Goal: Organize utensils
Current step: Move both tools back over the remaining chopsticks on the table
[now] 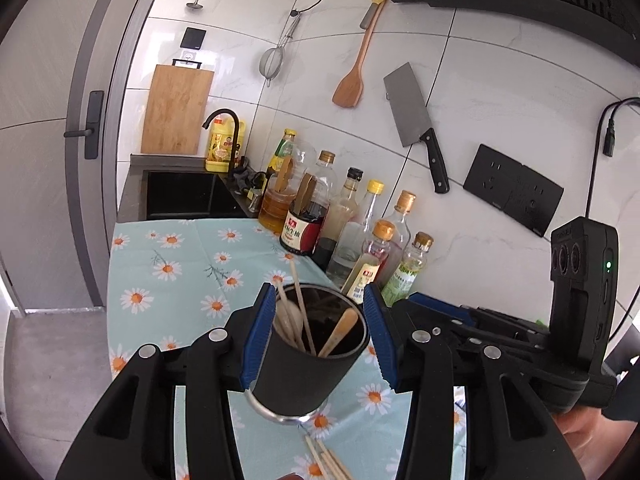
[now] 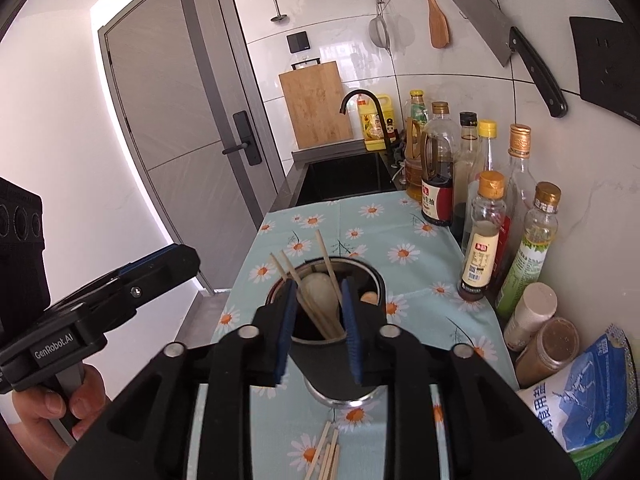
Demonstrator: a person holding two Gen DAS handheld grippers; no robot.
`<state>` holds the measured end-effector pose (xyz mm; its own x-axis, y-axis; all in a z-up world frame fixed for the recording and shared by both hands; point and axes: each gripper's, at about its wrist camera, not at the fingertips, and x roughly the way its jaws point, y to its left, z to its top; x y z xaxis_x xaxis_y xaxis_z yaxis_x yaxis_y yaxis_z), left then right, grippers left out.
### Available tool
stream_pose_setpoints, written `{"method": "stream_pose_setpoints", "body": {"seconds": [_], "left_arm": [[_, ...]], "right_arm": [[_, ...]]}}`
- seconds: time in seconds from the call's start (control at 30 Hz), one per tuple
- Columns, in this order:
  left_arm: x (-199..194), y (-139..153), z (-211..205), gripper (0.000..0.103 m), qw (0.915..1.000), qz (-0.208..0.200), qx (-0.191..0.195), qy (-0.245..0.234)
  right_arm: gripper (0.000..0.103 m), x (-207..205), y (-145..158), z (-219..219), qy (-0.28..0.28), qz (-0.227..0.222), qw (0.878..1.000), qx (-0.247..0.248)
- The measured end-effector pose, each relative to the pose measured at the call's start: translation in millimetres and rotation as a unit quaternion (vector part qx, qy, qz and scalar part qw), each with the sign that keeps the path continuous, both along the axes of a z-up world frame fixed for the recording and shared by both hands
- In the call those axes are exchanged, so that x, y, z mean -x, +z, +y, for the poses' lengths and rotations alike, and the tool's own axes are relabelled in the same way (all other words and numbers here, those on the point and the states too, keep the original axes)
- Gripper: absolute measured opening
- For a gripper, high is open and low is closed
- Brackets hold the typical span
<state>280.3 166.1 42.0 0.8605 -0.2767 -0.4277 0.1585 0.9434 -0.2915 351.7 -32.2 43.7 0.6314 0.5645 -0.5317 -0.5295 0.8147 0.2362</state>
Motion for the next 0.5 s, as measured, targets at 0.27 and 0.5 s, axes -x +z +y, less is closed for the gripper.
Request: {"method": "stream_pose_setpoints", "body": {"seconds": [0.27,0.5], "left_arm": [[31,-19,-8,0.044,0.9992,0.038,-0.008,-0.001],[57,-46,-19,0.044,0.9958,0.087,-0.026,-0.006]], "right_arm": [[0.031,21,-16,-20,0.014,0.031,0.999,0.022],[0.036,37,-41,-34,0.018,0.088,0.995,0.048]]}}
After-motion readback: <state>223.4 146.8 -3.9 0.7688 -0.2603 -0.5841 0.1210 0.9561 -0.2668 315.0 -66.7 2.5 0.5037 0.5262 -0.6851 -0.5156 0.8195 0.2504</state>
